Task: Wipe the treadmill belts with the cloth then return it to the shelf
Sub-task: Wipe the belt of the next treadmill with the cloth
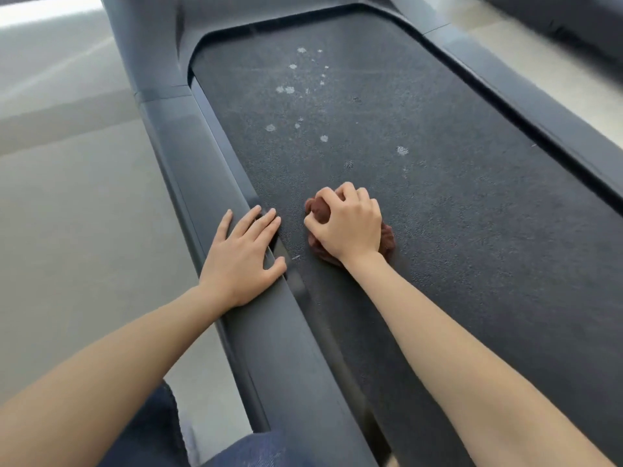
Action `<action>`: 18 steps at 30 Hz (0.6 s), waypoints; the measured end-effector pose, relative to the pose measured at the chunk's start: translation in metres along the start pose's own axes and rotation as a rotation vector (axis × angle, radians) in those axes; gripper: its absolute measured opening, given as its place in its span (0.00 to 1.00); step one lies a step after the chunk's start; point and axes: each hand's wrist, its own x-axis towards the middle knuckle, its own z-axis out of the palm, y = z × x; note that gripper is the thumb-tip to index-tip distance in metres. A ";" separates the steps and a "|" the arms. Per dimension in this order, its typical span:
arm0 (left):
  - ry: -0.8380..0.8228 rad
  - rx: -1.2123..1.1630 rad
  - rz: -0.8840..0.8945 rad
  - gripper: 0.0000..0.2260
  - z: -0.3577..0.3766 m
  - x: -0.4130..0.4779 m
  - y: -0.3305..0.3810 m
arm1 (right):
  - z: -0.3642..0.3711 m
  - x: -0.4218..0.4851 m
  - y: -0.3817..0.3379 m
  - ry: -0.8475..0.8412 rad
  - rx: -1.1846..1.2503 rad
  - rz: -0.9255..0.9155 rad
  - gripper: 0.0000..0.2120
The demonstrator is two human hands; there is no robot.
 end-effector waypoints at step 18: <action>-0.083 -0.102 0.240 0.36 -0.005 0.047 -0.003 | -0.017 -0.020 0.068 0.102 -0.059 0.241 0.13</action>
